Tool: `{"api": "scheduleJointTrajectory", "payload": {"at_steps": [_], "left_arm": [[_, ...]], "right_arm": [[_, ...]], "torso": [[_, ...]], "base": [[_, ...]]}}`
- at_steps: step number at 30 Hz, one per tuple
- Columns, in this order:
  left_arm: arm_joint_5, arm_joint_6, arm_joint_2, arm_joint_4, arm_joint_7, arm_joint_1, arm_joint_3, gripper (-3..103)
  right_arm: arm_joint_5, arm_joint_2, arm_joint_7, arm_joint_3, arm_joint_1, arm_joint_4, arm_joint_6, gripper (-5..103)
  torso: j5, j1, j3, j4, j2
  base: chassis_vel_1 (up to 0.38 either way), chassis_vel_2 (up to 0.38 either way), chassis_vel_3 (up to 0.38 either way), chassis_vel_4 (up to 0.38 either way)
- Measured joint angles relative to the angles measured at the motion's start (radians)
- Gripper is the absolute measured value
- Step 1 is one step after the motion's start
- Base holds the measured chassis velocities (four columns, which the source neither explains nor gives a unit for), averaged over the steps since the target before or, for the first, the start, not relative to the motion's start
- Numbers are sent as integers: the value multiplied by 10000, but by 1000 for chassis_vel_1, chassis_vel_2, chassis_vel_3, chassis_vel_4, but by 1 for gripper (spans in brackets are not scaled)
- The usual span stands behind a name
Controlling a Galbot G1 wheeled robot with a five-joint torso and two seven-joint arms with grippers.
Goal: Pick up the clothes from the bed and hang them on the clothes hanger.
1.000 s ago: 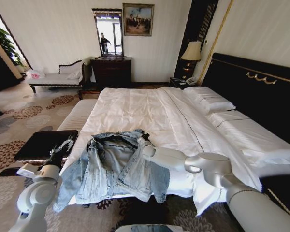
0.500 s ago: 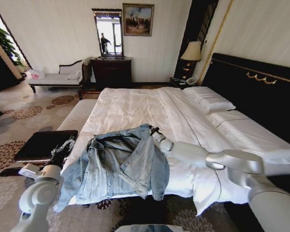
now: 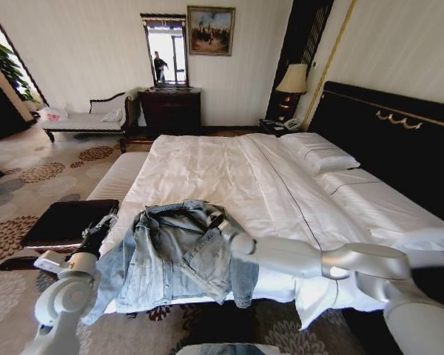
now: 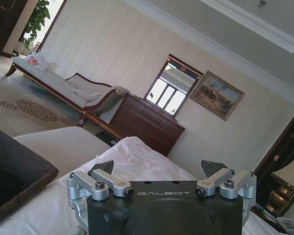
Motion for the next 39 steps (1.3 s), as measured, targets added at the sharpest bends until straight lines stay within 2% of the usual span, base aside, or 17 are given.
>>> {"api": "scheduleJointTrajectory", "payload": {"at_steps": [5, 6, 11, 14, 16, 18, 20, 21, 22, 25, 26, 29, 30, 32, 35, 36, 39], "left_arm": [[-57, -4, -7, 57, -2, 27, -186, 100], [-57, -4, -7, 57, -2, 27, -186, 100], [-199, -47, 10, 163, 46, 92, -367, 100], [-236, -69, 40, 204, 69, 135, -418, 100], [-281, -105, 105, 252, 92, 185, -479, 100], [-291, -116, 127, 268, 96, 192, -495, 100], [-313, -127, 170, 303, 102, 192, -517, 100], [-324, -128, 177, 315, 103, 187, -517, 100], [-324, -128, 177, 315, 103, 187, -517, 100], [-305, -130, 150, 318, 104, 171, -440, 100], [-285, -130, 142, 318, 109, 160, -407, 100], [-266, -130, 140, 317, 109, 150, -380, 100], [-250, -130, 143, 317, 105, 133, -360, 100], [-250, -126, 153, 304, 105, 120, -344, 100], [-238, -107, 172, 287, 83, 90, -342, 100], [-238, -107, 172, 287, 83, 90, -342, 100], [-142, -92, 83, 300, 73, 84, -302, 100]], "right_arm": [[82, 1196, -34, -1098, 122, -8, 250, 3], [82, 1196, -34, -1098, 122, -8, 250, 3], [56, 2317, 180, -1701, 109, -725, 335, 3], [41, 2571, 442, -1701, 37, -1002, 337, 1], [144, 2669, 740, -1632, 31, -957, 348, 11], [221, 2646, 813, -1618, 49, -845, 347, 11], [790, 2464, 1156, -1507, 119, -207, 348, 22], [1457, 2272, 1563, -1232, 114, 622, 352, 27], [1457, 2272, 1563, -1232, 114, 622, 352, 27], [2474, 1807, 2287, -470, -69, 1974, 563, 44], [2492, 1564, 2327, -328, -82, 2225, 601, 44], [2341, 1138, 2320, -292, -57, 2444, 593, 48], [2054, 541, 2226, -392, 8, 2685, 526, 60], [1854, 214, 2170, -487, 21, 2839, 480, 60], [1225, -897, 2119, -1132, -76, 3552, 26, 76], [1225, -897, 2119, -1132, -76, 3552, 26, 76], [362, -1167, 2182, -1999, -360, 3621, -345, 93]], "torso": [[-4, 0, 0, 1, 1], [-4, 0, 0, 1, 1], [-2, 0, 1, 2, 0], [-2, 0, 2, 2, 0], [-1, 0, 2, 3, 0], [-1, 0, 2, 2, 1], [-1, 1, 2, 2, 1], [0, 0, 2, 1, 0], [0, 0, 2, 1, 0], [1, 0, 1, 2, 1], [4, -1, 1, 4, 1], [3, -1, 1, 5, 0], [-1, -1, 0, 1, 1], [3, 0, 1, 1, 1], [4, 2, 1, -3, 0], [4, 2, 1, -3, 0], [3, 0, 1, 0, 1]], "base": [[0, 0, 0, 0], [0, 0, 0, 0], [0, 0, 0, 0], [0, 0, 0, 0], [0, 0, 0, 0], [0, 0, 0, 0], [0, 0, 0, 0], [0, 0, 0, 0], [0, 0, 0, 0], [0, 0, 0, 0], [0, 0, 0, 0], [0, 0, 0, 0], [0, 0, 0, 0], [0, 0, 0, 0], [0, 0, 0, 0], [0, 0, 0, 0], [0, 0, 0, 0]]}}
